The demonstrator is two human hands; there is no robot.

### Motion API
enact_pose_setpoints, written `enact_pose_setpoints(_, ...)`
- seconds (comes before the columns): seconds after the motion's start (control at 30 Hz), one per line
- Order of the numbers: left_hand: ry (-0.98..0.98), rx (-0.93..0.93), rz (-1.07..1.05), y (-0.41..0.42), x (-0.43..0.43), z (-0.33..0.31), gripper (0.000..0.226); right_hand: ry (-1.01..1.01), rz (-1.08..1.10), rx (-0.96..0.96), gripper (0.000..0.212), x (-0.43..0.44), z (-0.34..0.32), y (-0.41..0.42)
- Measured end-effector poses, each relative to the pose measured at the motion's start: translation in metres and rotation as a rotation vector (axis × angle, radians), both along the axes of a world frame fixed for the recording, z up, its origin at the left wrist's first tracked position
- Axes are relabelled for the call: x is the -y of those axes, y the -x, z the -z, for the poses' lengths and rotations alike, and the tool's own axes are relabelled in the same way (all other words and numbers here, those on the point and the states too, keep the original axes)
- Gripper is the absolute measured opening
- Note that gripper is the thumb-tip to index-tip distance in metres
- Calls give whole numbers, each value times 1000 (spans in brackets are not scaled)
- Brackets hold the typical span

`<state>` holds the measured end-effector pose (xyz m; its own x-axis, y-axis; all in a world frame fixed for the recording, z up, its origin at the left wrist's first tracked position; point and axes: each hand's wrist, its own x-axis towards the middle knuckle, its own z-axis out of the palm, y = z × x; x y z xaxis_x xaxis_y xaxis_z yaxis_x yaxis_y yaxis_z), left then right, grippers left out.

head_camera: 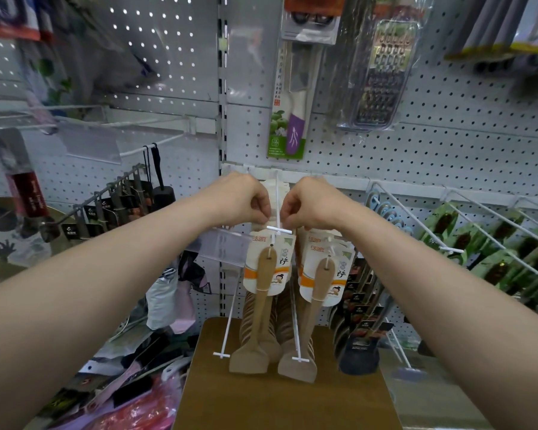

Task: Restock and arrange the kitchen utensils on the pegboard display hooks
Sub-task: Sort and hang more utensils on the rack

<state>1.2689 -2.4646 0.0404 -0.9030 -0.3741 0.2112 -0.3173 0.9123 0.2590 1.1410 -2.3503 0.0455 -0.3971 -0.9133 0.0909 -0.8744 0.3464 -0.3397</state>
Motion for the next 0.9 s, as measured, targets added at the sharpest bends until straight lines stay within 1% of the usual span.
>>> enact_pose_setpoints(0.1, 73, 39, 5, 3, -3, 1, 10, -39, -10, -40, 8, 2, 1, 0)
enact_pose_setpoints(0.2, 60, 65, 19, 3, -1, -1, 13, -68, -26, -3, 8, 0, -1, 1)
enact_pose_setpoints(0.27, 34, 74, 33, 2, 1, -2, 11, -85, -42, 20, 8, -2, -3, 3)
enact_pose_setpoints(0.37, 7, 23, 19, 2, 3, -3, 6, -18, -25, 43, 6, -1, -5, 6)
enact_pose_setpoints(0.43, 14, -14, 3, 5, 6, -2, 8, 25, 3, -15, 7, 1, -5, 9)
enact_pose_setpoints(0.57, 92, 38, 4, 11, 3, 0, 5, -1, 14, -54, 8, 6, -1, 10)
enact_pose_setpoints(0.67, 98, 51, -5, 11, 2, 0, 5, -9, 15, -55, 10, 8, -1, 9)
enact_pose_setpoints(0.77, 76, 51, -13, 11, 2, 1, 12, -12, 12, -53, 13, 9, -1, 9)
enact_pose_setpoints(0.9, 63, 71, -13, 11, 1, 0, 17, -48, -7, -74, 8, 11, -2, 9)
